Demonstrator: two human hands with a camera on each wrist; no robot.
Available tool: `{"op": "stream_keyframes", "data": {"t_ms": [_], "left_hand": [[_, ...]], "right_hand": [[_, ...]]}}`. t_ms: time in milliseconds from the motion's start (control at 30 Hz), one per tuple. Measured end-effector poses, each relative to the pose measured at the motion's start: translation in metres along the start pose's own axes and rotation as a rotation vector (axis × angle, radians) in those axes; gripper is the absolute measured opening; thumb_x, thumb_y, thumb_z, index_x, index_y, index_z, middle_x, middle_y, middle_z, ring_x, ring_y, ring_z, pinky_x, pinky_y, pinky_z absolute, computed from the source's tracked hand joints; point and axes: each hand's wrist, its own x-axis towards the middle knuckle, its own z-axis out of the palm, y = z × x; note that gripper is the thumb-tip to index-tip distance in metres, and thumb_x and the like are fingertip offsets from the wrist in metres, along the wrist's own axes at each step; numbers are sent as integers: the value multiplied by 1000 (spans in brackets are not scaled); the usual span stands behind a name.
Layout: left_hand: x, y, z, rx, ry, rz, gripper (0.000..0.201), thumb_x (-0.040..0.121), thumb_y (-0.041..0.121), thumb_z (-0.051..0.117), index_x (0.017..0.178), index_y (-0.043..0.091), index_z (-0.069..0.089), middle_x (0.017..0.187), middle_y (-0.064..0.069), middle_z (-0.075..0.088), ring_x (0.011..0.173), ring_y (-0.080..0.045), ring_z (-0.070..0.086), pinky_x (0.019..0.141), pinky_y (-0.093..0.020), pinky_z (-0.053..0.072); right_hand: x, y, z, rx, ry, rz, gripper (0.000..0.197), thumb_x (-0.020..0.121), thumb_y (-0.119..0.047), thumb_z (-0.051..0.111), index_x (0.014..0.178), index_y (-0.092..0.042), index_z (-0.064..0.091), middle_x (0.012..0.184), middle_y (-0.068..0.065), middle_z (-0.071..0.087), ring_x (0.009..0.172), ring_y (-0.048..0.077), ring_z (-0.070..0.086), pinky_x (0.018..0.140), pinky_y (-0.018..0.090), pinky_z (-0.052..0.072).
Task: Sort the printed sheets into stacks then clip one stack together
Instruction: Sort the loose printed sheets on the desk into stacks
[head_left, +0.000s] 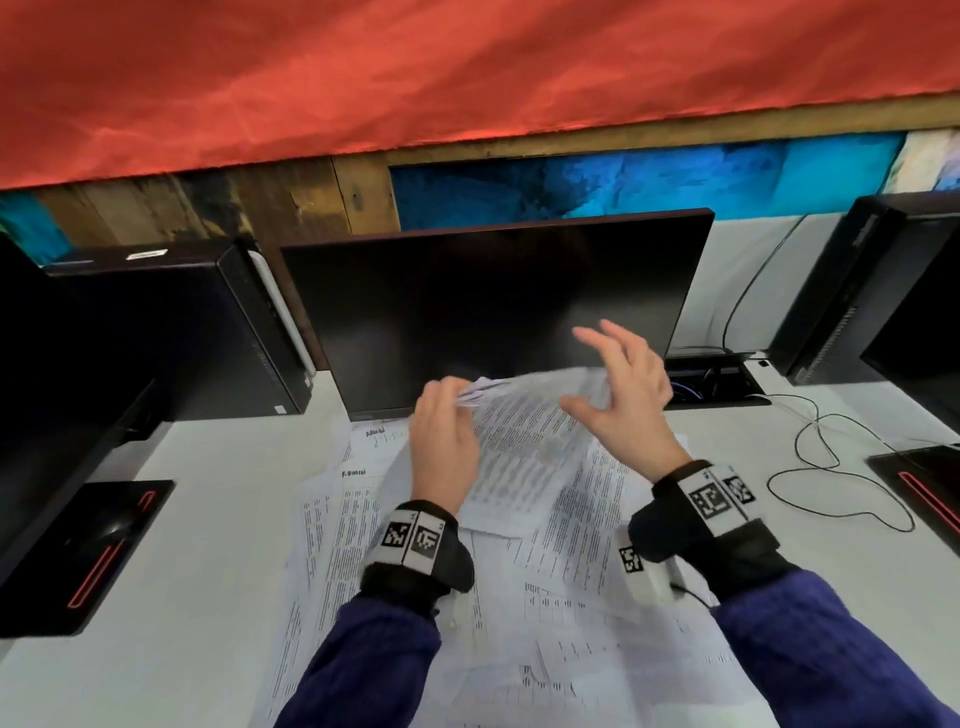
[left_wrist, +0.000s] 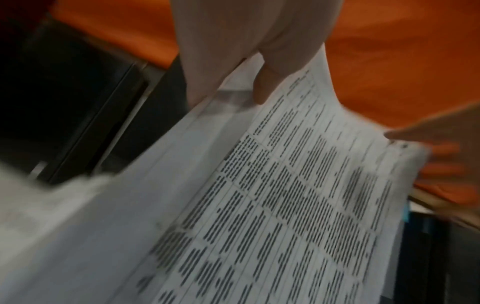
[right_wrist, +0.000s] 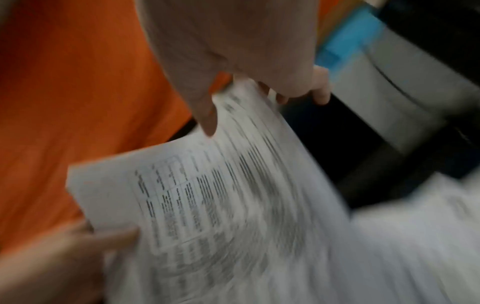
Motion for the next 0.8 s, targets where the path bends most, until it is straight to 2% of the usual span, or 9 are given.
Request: {"op": "stream_keyframes", "data": {"t_ms": [100, 167, 267, 333, 400, 467, 533, 667, 800], "left_hand": [[6, 21, 4, 213, -64, 246, 27, 87, -3, 46, 101, 16, 58, 97, 1, 54, 87, -16, 48, 80, -30, 38], [5, 27, 3, 278, -77, 327, 21, 90, 3, 47, 102, 18, 57, 94, 3, 53, 84, -16, 47, 77, -30, 38], [4, 4, -9, 462, -66, 219, 15, 93, 31, 50, 104, 22, 54, 94, 6, 54, 88, -18, 51, 85, -35, 37], [2, -21, -22, 563, -23, 50, 29, 85, 46, 59, 102, 23, 56, 94, 4, 56, 90, -20, 53, 88, -38, 38], [-1, -37, -35, 300, 77, -176, 34, 78, 41, 71, 102, 22, 55, 98, 4, 58, 92, -20, 55, 85, -36, 44], [-6, -44, -39, -214, 122, -412, 35, 79, 25, 74, 104, 21, 51, 99, 5, 59, 94, -22, 60, 76, -25, 48], [-11, -49, -32, -499, 105, -492, 31, 85, 12, 68, 109, 17, 49, 102, 3, 61, 102, -26, 62, 74, -17, 49], [-30, -53, -12, -545, 86, -514, 38, 86, 12, 65, 119, 20, 47, 119, -3, 57, 113, -23, 56, 98, -36, 48], [-42, -51, -5, -638, 68, -626, 34, 76, 45, 65, 105, 43, 47, 113, 1, 57, 105, -23, 59, 88, -43, 53]], "right_hand": [[9, -17, -10, 40, -231, -47, 36, 81, -19, 69, 113, -33, 62, 106, -16, 63, 110, 9, 52, 108, 45, 24], [10, -15, -9, 153, -304, -25, 11, 86, -16, 65, 93, -23, 70, 79, -10, 66, 81, 10, 60, 85, 35, 42], [0, 8, -6, 404, -221, 165, 18, 90, -12, 62, 104, -18, 71, 89, -6, 71, 82, 10, 66, 75, 24, 49], [-11, 28, -4, 623, -146, 328, 22, 90, -9, 61, 111, -9, 68, 96, 2, 73, 88, 17, 69, 78, 29, 51], [-21, 43, 1, 787, -98, 437, 21, 90, -5, 60, 109, -2, 67, 99, 7, 73, 89, 22, 69, 82, 37, 52], [-30, 53, 11, 913, -89, 519, 22, 90, -3, 59, 110, 0, 66, 103, 12, 72, 95, 26, 69, 87, 40, 53], [-39, 59, 23, 1015, -97, 570, 24, 90, -5, 58, 113, 0, 64, 108, 14, 71, 101, 29, 68, 88, 40, 52], [-53, 58, 41, 1050, -95, 578, 32, 84, -2, 66, 115, -3, 61, 108, 11, 70, 103, 29, 65, 83, 37, 54], [-57, 59, 50, 831, -16, 472, 45, 82, -7, 70, 121, -17, 50, 114, 5, 63, 102, 22, 63, 77, 29, 52]]}}
